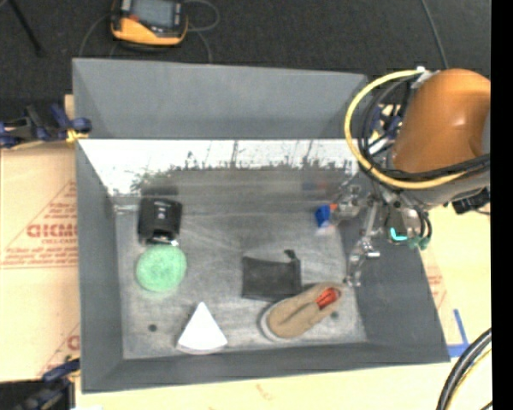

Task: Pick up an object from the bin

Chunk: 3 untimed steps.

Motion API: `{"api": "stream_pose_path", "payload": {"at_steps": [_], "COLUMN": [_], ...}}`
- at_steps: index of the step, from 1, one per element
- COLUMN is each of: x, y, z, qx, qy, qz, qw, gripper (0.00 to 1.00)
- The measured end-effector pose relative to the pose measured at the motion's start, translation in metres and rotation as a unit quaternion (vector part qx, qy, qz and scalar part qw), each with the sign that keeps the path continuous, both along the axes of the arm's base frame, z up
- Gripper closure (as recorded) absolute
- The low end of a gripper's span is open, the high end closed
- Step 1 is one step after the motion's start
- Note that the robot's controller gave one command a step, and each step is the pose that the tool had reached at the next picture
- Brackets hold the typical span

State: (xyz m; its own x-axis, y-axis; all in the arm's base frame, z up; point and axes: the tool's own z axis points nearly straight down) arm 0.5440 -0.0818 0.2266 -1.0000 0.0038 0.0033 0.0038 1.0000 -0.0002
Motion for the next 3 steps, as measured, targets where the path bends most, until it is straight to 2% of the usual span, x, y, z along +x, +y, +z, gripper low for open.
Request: {"api": "stream_pose_path", "payload": {"at_steps": [1,2,3], "x": [0.002,-0.008,-0.029], "y": [0.000,-0.005,0.008], "z": [0.004,-0.029,-0.088], "qx": [-0.001,-0.001,0.000], "qy": [-0.0038,-0.0060,-0.0057], "qz": [0.001,0.047,0.024], "qw": [1.0000,0.9989,0.9997], "gripper": [0.00,0.00,0.00]}}
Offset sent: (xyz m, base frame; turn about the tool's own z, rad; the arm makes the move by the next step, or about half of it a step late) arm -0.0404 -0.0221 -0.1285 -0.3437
